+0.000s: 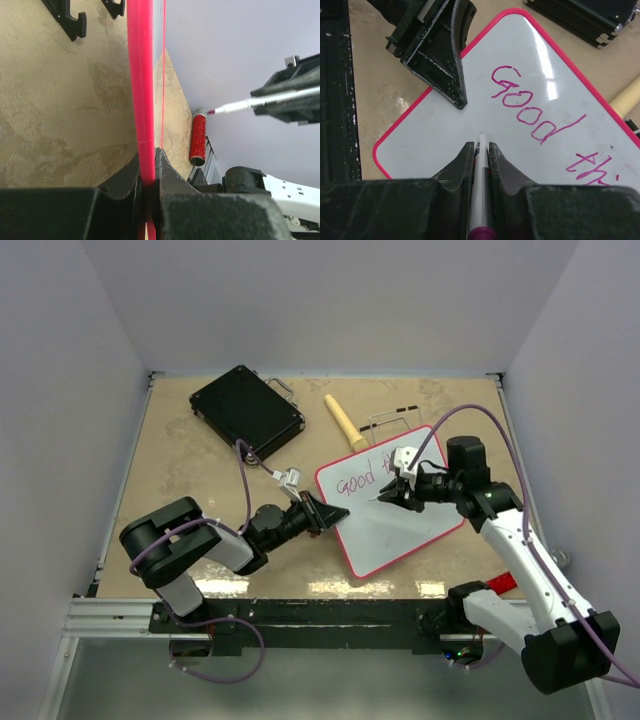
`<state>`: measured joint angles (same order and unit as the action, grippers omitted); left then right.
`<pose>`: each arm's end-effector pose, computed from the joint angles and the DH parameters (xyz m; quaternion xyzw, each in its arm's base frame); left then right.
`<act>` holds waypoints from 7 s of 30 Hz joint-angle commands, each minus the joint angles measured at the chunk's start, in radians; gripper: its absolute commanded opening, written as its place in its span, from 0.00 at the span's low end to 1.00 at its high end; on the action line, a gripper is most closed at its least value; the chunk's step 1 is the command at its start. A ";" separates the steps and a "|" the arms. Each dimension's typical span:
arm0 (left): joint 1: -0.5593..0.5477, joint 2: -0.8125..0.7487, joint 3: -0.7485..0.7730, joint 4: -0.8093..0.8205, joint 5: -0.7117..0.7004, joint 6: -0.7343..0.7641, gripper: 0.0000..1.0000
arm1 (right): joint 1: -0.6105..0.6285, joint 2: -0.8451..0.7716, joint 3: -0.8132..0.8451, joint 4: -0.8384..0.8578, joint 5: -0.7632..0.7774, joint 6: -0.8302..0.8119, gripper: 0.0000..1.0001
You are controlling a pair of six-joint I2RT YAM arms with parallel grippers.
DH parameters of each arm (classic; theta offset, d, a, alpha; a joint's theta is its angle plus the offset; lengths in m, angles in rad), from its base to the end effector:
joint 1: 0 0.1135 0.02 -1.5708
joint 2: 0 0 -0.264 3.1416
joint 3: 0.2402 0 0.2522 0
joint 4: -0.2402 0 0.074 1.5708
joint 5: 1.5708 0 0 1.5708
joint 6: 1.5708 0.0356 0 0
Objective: Write a sentence on the whiteboard
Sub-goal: Write on the whiteboard with the whiteboard marker without the cap.
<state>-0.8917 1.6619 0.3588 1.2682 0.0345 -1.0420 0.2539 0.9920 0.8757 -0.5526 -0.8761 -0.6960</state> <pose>0.1725 -0.2157 0.1522 -0.0420 0.7181 -0.5787 0.3842 0.1884 0.0772 0.3056 -0.5371 0.6403 0.2859 0.4688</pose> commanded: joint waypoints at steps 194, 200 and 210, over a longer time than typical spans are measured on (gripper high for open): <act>-0.007 0.055 0.031 0.299 0.001 0.030 0.00 | 0.008 0.111 -0.009 0.154 0.193 0.116 0.00; -0.007 0.056 0.032 0.304 0.004 0.028 0.00 | 0.008 0.123 -0.014 0.168 0.203 0.127 0.00; -0.007 0.053 0.034 0.304 0.005 0.030 0.00 | 0.019 0.157 -0.012 0.169 0.235 0.131 0.00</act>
<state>-0.8970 1.7161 0.3851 1.2892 0.0147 -1.0725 0.2653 1.1397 0.8597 -0.4034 -0.6636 -0.5743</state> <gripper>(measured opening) 0.090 0.141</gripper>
